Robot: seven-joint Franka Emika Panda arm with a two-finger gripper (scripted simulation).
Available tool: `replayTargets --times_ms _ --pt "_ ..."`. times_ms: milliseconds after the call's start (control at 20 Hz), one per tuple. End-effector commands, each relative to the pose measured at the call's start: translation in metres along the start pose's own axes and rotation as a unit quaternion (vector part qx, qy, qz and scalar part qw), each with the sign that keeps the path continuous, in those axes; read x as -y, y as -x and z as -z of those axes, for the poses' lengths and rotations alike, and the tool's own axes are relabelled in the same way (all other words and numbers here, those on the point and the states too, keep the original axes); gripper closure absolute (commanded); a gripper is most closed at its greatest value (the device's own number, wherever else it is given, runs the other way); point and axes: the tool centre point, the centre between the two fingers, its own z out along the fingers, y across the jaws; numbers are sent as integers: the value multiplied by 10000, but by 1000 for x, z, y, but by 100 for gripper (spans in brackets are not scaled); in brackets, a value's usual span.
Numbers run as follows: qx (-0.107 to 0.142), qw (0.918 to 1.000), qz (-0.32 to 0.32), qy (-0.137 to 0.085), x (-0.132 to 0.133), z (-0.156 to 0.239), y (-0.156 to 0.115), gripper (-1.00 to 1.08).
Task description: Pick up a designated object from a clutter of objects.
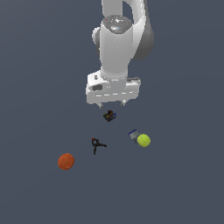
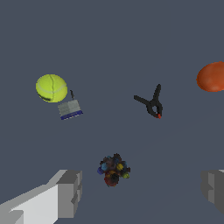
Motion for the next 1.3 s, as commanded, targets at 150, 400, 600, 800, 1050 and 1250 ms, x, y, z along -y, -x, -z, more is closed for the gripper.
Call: replayTargets --times_ms 150,400,600,800,1050,1250 --pt "-8 9979 650 11 -3 -44 17 -92" --pt "-27 9916 1291 -4 -3 -83 38 -92" --pt "-54 9836 1803 -33 -1 -112 58 -92" --pt "-89 9744 2245 -69 2 -135 76 -92" --pt "-132 9642 2645 -111 7 -154 95 -92" --pt "-158 9584 2848 -135 10 -162 104 -92"
